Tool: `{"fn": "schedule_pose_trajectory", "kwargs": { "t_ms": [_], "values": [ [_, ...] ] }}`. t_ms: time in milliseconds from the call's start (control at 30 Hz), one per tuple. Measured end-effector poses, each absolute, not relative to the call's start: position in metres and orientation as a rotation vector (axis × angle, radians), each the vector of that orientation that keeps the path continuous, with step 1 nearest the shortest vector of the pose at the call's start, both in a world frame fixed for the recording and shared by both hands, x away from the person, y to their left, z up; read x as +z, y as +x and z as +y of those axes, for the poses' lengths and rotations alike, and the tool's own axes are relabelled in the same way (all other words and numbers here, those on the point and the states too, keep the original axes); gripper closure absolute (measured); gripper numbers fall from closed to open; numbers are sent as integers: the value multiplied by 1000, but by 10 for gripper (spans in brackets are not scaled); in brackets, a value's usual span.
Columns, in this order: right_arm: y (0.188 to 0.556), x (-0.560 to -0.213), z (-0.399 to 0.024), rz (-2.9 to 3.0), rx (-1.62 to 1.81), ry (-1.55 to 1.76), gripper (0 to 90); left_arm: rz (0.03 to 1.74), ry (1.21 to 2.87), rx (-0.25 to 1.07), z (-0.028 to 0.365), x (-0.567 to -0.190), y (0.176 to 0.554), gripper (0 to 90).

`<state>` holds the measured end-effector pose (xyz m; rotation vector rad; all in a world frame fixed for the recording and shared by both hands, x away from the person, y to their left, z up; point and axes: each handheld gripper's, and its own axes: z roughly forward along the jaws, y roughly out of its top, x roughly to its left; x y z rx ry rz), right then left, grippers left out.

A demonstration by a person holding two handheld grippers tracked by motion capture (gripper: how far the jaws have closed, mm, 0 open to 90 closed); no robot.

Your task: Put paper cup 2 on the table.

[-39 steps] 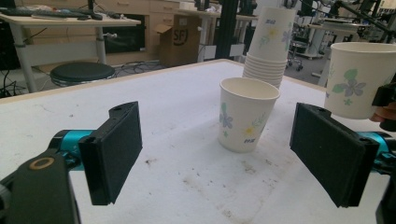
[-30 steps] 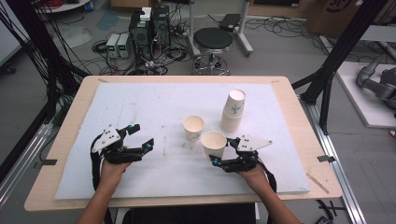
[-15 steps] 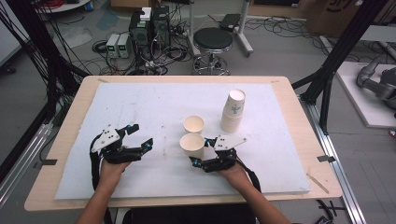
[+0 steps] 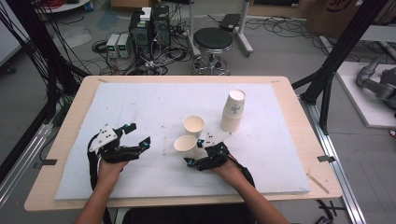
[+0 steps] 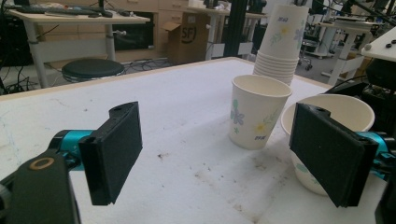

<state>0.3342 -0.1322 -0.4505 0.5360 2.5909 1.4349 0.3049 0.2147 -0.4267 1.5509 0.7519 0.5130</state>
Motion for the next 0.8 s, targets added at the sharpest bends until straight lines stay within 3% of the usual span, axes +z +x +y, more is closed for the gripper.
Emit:
{"fn": "schedule_pose_trajectory", "kwargs": {
  "t_ms": [467, 600, 800],
  "values": [
    [330, -449, -148, 2666, 1339, 468, 320, 758, 1557, 503, 213, -428, 306, 172],
    [330, -450, -150, 2666, 1377, 497, 213, 757, 1558, 498, 213, -428, 306, 172],
    [324, -442, -167, 2649, 1393, 516, 208, 758, 1557, 492, 213, -429, 306, 172]
  ]
}}
